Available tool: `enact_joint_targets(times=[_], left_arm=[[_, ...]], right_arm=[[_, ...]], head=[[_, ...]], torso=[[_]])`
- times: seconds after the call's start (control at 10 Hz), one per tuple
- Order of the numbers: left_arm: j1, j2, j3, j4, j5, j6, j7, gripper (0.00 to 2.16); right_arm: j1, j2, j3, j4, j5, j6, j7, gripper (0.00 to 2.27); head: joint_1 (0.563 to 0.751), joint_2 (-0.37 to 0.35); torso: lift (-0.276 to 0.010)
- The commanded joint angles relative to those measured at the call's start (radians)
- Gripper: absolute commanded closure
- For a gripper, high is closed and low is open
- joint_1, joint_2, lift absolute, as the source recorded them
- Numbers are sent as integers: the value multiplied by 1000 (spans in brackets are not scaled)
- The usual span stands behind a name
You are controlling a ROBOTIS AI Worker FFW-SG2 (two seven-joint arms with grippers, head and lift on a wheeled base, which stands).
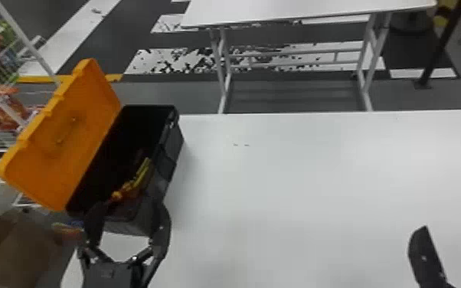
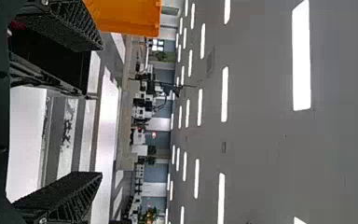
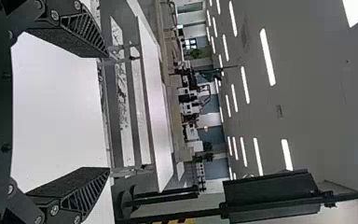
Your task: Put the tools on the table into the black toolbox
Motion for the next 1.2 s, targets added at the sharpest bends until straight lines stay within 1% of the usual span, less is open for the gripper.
enact_joint_targets(times=[0.0,0.1,0.2,0.3,0.4,0.5,0.6,0.7,0.9,1.1], left_arm=[[7,8,-69,35,-46,-133,90,33],[7,11,-91,61,-66,-185,123,33],[6,18,-100,87,-66,-209,126,33],[6,27,-100,109,-63,-231,125,33],[-5,30,-101,129,-63,-255,123,33],[-19,28,-101,141,-61,-252,123,33],[-34,31,-101,155,-61,-249,117,33],[-46,34,-101,167,-49,-246,117,33],[-59,34,-101,181,-35,-243,108,33],[-62,34,-103,186,-34,-240,106,33]], right_arm=[[1,20,42,7,19,-26,-15,164],[1,28,77,36,42,-106,-51,164],[1,40,109,82,97,-195,-101,164],[3,49,126,125,109,-266,-116,164],[6,49,139,167,115,-336,-129,164],[7,49,139,187,117,-352,-129,164],[7,49,134,196,135,-352,-138,164],[6,49,136,199,190,-346,-184,164],[1,49,134,201,190,-330,-187,164],[1,49,134,204,190,-327,-187,161]], head=[[695,186],[695,199],[695,204],[695,207],[695,225],[695,247],[695,260],[695,260],[695,270],[695,277]], torso=[[-75],[-75],[-75],[-75],[-75],[-75],[-75],[-75],[-75],[-75]])
